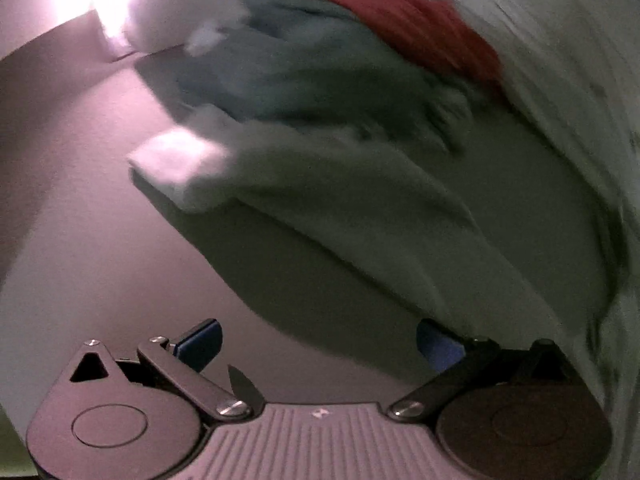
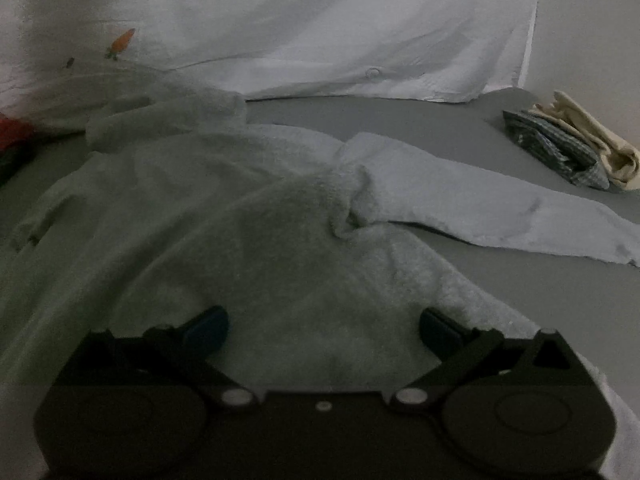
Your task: Fold clothes
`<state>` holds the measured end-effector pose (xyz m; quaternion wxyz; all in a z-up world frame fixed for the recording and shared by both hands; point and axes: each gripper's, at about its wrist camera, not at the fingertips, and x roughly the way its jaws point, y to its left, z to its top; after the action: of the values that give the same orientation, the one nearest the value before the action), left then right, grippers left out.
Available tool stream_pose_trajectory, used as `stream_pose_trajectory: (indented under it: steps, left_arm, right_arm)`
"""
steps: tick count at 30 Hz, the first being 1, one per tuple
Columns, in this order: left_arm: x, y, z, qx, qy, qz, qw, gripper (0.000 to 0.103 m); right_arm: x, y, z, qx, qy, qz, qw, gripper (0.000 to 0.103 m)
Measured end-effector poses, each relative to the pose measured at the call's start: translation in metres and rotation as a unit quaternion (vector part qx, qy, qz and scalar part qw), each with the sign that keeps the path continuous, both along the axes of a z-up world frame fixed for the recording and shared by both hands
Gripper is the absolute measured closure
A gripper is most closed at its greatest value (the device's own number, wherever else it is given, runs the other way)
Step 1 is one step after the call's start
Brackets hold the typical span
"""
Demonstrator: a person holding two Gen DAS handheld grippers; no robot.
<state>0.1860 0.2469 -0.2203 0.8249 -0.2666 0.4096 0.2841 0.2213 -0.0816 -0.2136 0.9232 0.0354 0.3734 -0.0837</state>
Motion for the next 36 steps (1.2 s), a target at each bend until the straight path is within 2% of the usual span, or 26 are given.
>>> stream_pose_trajectory:
  steps: [4, 7, 8, 9, 11, 12, 14, 18, 20, 23, 24, 25, 28, 29, 31, 34, 36]
  left_arm:
    - [0.009, 0.047, -0.001, 0.010, -0.028, 0.062, 0.9976, 0.002]
    - [0.014, 0.078, -0.009, -0.009, -0.026, 0.108, 0.9938, 0.002]
    - [0.016, 0.081, -0.009, -0.001, -0.041, 0.111, 0.9930, 0.006]
    - [0.019, 0.083, -0.009, 0.005, -0.047, 0.108, 0.9931, 0.022]
    - [0.028, 0.078, -0.007, 0.038, -0.033, 0.095, 0.9942, 0.063]
    - [0.030, 0.075, -0.005, 0.038, -0.031, 0.084, 0.9952, 0.092]
    - [0.026, 0.066, 0.005, 0.048, -0.036, 0.088, 0.9943, 0.092]
    - [-0.014, 0.047, 0.057, 0.063, -0.073, 0.117, 0.9885, 0.092]
    - [-0.035, 0.045, 0.079, 0.075, -0.074, 0.136, 0.9852, 0.092]
    - [-0.062, 0.050, 0.081, 0.082, -0.017, 0.158, 0.9838, 0.092]
    - [-0.068, 0.054, 0.074, 0.075, 0.007, 0.164, 0.9835, 0.091]
    - [-0.071, 0.059, 0.061, 0.061, 0.034, 0.169, 0.9832, 0.086]
    - [-0.077, 0.071, 0.027, -0.021, 0.103, 0.172, 0.9795, 0.081]
    - [-0.078, 0.068, 0.023, -0.037, 0.110, 0.166, 0.9792, 0.078]
    - [-0.071, 0.051, 0.030, -0.027, 0.097, 0.132, 0.9862, 0.055]
    - [-0.043, 0.015, 0.057, 0.003, 0.035, 0.030, 0.9989, 0.041]
    - [-0.014, -0.012, 0.074, 0.006, -0.013, -0.043, 0.9990, 0.033]
  right_arm:
    - [0.000, -0.002, 0.000, 0.000, 0.001, -0.004, 1.000, 0.000]
    - [-0.001, -0.002, 0.000, -0.001, 0.001, -0.009, 1.000, 0.000]
    - [-0.001, -0.002, 0.000, -0.001, 0.001, -0.011, 1.000, 0.000]
    - [0.000, -0.002, 0.000, -0.002, 0.001, -0.012, 1.000, 0.000]
    - [0.001, -0.003, -0.001, -0.002, 0.000, -0.013, 1.000, 0.000]
    - [0.000, -0.003, -0.001, -0.002, 0.000, -0.014, 1.000, 0.000]
    - [0.001, -0.003, -0.001, -0.003, -0.001, -0.016, 1.000, 0.000]
    - [0.002, -0.004, -0.002, -0.002, -0.001, -0.017, 1.000, 0.000]
    - [0.003, -0.004, -0.003, -0.002, -0.002, -0.018, 1.000, 0.000]
    - [0.002, -0.005, -0.003, -0.001, -0.003, -0.018, 1.000, 0.000]
    - [0.002, -0.005, -0.003, 0.000, -0.003, -0.017, 1.000, 0.000]
    - [0.001, -0.006, -0.003, 0.001, -0.003, -0.017, 1.000, 0.000]
    - [0.001, -0.005, -0.003, 0.001, -0.003, -0.017, 1.000, 0.000]
    - [0.002, -0.005, -0.003, 0.000, -0.002, -0.017, 1.000, 0.000]
    - [0.006, -0.006, -0.001, 0.003, 0.009, -0.015, 1.000, 0.000]
    - [0.019, -0.013, 0.009, 0.023, 0.049, -0.003, 0.999, 0.003]
    - [0.025, -0.021, 0.021, 0.037, 0.038, 0.010, 0.999, 0.008]
